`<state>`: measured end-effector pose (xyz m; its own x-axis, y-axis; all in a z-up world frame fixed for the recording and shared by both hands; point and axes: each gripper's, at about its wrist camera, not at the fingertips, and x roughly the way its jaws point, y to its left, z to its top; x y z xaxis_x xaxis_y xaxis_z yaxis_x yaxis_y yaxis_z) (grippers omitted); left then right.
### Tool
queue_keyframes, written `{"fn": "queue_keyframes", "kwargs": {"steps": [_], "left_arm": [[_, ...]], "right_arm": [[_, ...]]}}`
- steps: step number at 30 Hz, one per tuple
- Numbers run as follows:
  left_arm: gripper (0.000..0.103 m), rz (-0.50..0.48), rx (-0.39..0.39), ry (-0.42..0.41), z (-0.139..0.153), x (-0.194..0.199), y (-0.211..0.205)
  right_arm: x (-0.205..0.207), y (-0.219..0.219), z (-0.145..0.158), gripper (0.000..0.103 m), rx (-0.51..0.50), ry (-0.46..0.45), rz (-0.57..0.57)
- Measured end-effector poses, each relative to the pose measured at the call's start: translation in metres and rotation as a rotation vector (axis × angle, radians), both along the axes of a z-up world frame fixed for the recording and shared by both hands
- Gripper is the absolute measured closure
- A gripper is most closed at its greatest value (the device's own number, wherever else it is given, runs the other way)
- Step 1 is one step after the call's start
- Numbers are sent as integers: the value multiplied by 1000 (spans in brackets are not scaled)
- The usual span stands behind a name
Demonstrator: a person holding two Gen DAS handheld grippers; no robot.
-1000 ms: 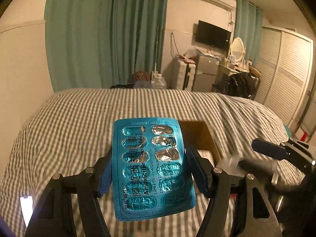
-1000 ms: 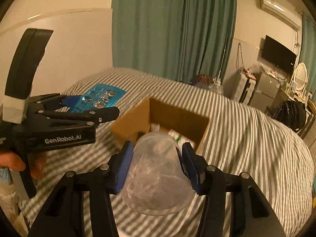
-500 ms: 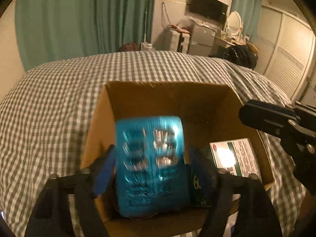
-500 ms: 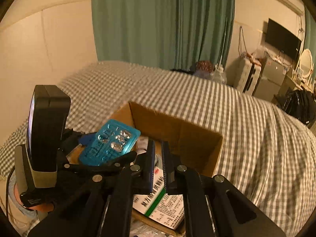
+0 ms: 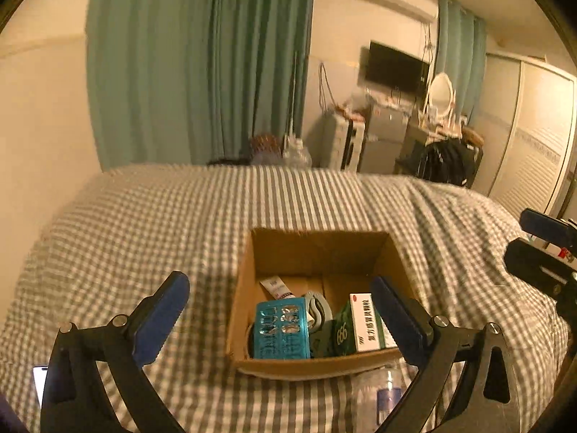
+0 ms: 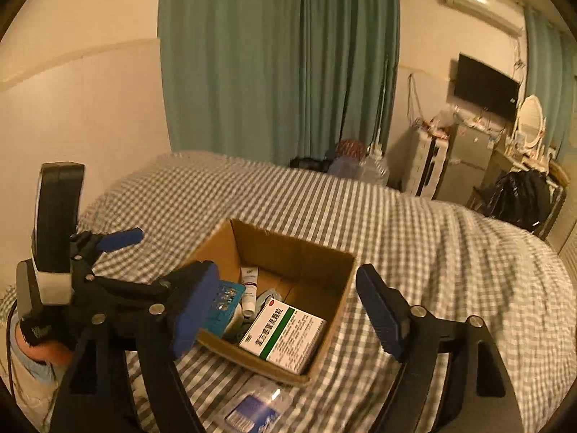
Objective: Organize objects
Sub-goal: 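Move left tool to the white rabbit while right tool moves to the blue-labelled bottle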
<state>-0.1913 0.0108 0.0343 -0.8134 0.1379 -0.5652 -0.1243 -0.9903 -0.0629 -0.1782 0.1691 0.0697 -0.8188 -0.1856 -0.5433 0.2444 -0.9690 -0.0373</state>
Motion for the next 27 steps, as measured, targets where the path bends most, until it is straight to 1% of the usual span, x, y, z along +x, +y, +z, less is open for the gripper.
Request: {"fn": "queue_keyframes", "kwargs": {"steps": [1, 2, 3, 5, 8, 10, 12, 14, 16, 17, 19, 21, 23, 26, 27], "left_arm": [[0, 3, -3, 11, 5, 9, -3], [0, 4, -10, 23, 10, 21, -5], [0, 3, -16, 25, 14, 25, -11], [0, 2, -28, 24, 15, 40, -16], [0, 9, -31, 16, 8, 59, -25], [0, 25, -39, -1, -4, 67, -29], [0, 41, -36, -43, -25, 72, -32], [0, 56, -16, -96, -51, 74, -34], [0, 65, 4, -152, -82, 73, -35], [0, 70, 0, -177, -95, 73, -34], [0, 84, -20, -238, -125, 72, -32], [0, 79, -22, -284, -145, 73, -30], [0, 79, -31, -314, -160, 76, -28], [0, 76, -69, -327, -172, 77, -23], [0, 71, -76, -334, -176, 77, -21]], "right_arm": [[10, 1, 7, 24, -1, 13, -3], [22, 3, 13, 21, 0, 21, -6], [33, 3, 20, 17, 2, 34, -8], [53, 2, 26, 14, 9, 51, -6], [78, -1, 28, 9, 29, 44, 9], [85, -4, 21, 5, 43, 31, 6], [88, -5, 6, 1, 51, 4, -6], [84, -4, -14, 1, 39, -45, -12], [76, -4, -42, 1, 19, -115, -17], [70, -3, -60, 1, -7, -161, -21], [63, -2, -87, 1, -53, -214, -22], [52, -2, -117, 1, -68, -284, -42], [42, -2, -140, 1, -73, -327, -60], [32, -7, -164, 1, -47, -360, -70], [30, -9, -167, 1, -31, -362, -68]]}}
